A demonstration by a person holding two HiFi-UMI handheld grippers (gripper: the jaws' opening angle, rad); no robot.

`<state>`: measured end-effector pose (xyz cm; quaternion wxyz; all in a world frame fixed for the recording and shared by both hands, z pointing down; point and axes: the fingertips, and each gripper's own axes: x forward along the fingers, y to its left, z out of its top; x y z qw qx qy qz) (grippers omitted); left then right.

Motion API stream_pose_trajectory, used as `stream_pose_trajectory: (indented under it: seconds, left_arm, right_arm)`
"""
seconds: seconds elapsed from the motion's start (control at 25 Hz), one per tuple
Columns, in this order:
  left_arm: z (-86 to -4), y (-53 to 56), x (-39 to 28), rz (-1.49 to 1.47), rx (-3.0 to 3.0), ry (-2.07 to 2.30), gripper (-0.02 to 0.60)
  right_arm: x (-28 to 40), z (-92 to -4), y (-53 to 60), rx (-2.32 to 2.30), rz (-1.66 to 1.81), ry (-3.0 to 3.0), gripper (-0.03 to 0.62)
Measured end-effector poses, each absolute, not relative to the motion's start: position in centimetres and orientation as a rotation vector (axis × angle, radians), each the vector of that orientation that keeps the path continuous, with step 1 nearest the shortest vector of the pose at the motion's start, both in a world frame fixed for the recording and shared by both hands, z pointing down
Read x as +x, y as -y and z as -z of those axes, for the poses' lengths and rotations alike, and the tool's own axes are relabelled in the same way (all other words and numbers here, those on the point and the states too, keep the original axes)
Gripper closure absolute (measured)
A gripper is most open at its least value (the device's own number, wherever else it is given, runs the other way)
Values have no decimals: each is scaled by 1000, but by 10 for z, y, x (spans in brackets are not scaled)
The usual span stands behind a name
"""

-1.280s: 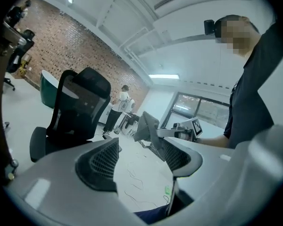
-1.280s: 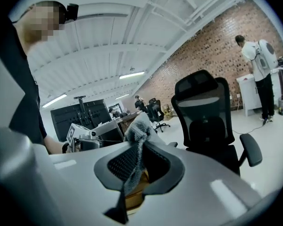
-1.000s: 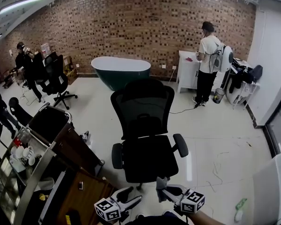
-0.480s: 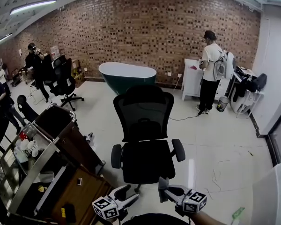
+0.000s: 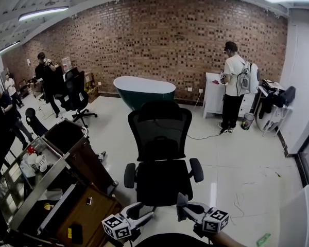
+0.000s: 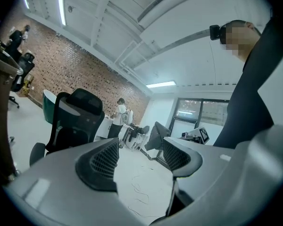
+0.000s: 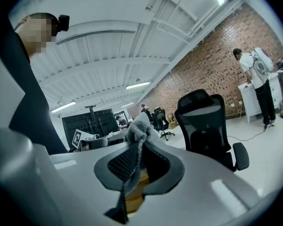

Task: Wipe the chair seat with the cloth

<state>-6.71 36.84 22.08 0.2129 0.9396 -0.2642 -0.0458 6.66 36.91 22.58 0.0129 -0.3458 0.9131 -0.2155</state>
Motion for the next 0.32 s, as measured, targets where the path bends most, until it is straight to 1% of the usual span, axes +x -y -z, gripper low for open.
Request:
stream_pose_trajectory:
  seconds: [0.32]
  left_arm:
    - [-216, -378, -67, 146, 2606, 761, 264]
  right_arm:
    - [66, -222, -381, -1062, 664, -2876, 560]
